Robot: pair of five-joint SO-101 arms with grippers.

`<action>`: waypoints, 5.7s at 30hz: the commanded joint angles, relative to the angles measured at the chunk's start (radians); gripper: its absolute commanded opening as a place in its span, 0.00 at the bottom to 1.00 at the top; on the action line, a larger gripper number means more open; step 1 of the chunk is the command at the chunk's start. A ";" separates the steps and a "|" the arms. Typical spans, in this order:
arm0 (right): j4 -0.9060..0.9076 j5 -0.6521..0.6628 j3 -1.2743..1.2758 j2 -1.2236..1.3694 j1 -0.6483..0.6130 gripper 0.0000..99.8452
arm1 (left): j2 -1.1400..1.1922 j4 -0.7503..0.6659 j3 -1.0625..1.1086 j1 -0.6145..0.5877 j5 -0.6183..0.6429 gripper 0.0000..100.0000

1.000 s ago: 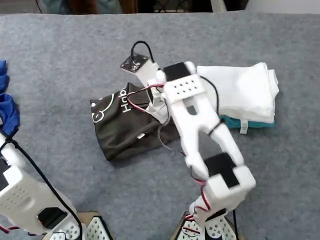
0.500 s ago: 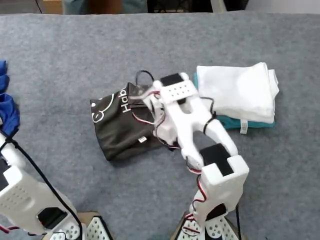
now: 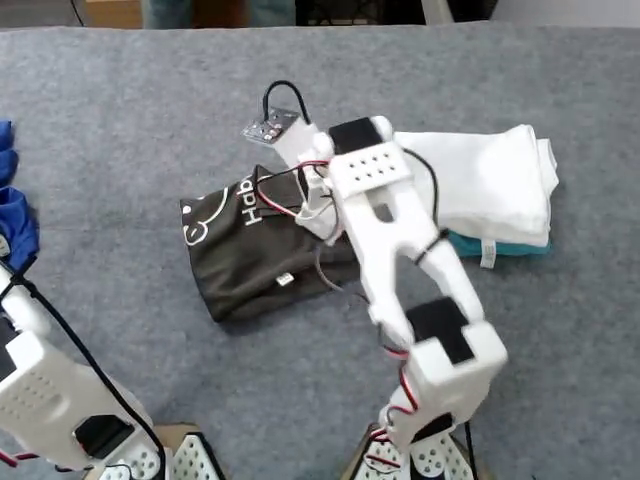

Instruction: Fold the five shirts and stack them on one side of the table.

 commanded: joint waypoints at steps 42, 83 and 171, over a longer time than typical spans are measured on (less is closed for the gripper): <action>-0.212 -0.052 -0.593 0.496 -0.172 0.02 | -0.044 -0.077 0.033 -0.010 -0.005 0.03; 0.141 -0.301 -0.401 0.062 0.094 0.02 | -0.052 -0.075 0.030 0.578 0.002 0.03; 0.204 -0.466 -1.554 1.061 0.176 0.02 | -0.393 -0.516 0.885 1.138 0.150 0.03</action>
